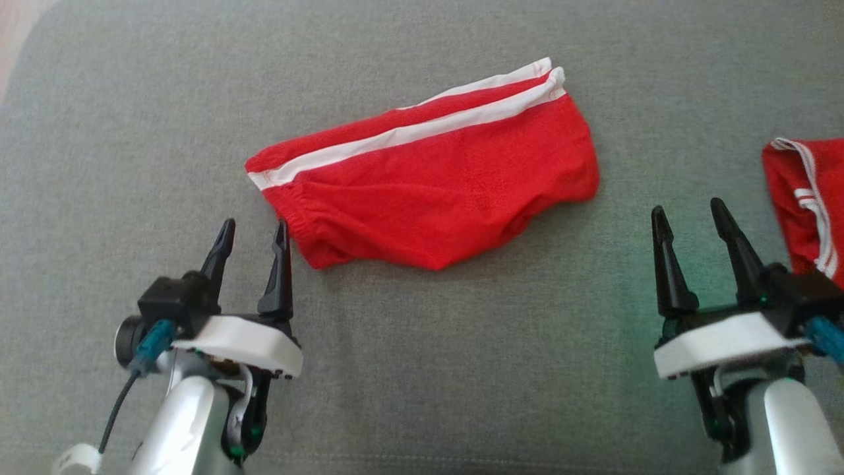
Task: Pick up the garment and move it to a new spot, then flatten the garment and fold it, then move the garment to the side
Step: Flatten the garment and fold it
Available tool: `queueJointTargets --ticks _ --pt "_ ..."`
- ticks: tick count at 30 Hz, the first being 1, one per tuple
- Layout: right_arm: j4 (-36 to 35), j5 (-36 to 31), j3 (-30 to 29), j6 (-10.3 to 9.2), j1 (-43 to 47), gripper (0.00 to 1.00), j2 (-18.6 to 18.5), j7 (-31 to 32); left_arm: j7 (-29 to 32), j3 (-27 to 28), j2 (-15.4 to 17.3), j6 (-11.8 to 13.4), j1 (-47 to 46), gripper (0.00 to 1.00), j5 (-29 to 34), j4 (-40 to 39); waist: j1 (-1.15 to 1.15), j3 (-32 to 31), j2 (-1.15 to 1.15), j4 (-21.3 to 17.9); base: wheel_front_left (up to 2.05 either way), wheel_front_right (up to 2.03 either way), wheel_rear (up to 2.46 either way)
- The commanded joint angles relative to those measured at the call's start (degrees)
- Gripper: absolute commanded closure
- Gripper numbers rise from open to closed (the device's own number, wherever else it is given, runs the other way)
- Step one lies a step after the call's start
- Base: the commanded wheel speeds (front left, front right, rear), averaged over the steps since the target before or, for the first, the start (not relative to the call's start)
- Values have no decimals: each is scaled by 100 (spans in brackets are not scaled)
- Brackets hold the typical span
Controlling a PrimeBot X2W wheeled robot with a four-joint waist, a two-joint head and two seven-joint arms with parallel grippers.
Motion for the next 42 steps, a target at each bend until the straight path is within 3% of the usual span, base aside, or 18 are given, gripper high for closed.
queueJointTargets --ticks 1,11,18,19,21,30,42 --pt "74 50 70 37 -423 0 3 67 -49 142 76 9 -330 0 -35 -214 0 125 0 96 0 0 0" --pt "2286 -4 199 37 -2214 0 -251 260 -151 -92 -165 -162 -744 0 -33 -51 0 660 0 668 0 0 0" --pt "3609 3 275 37 -2891 0 -291 456 -182 -126 -291 -206 -887 0 -44 102 0 788 0 871 0 0 0" --pt "3728 52 287 37 -2936 11 -273 506 -183 -102 -300 -210 -892 0 -45 94 0 791 0 864 0 0 0" --pt "3870 143 323 37 -2999 100 -229 535 -184 -40 -312 -216 -891 0 -40 72 0 795 0 831 0 0 0" --pt "3876 387 445 37 -2785 100 -86 80 -185 152 -302 -266 -833 0 145 -67 0 705 0 513 0 0 0" --pt "2800 846 379 37 -1316 100 5 -352 -186 262 -193 -278 -506 0 235 -204 0 326 0 -29 0 0 0"
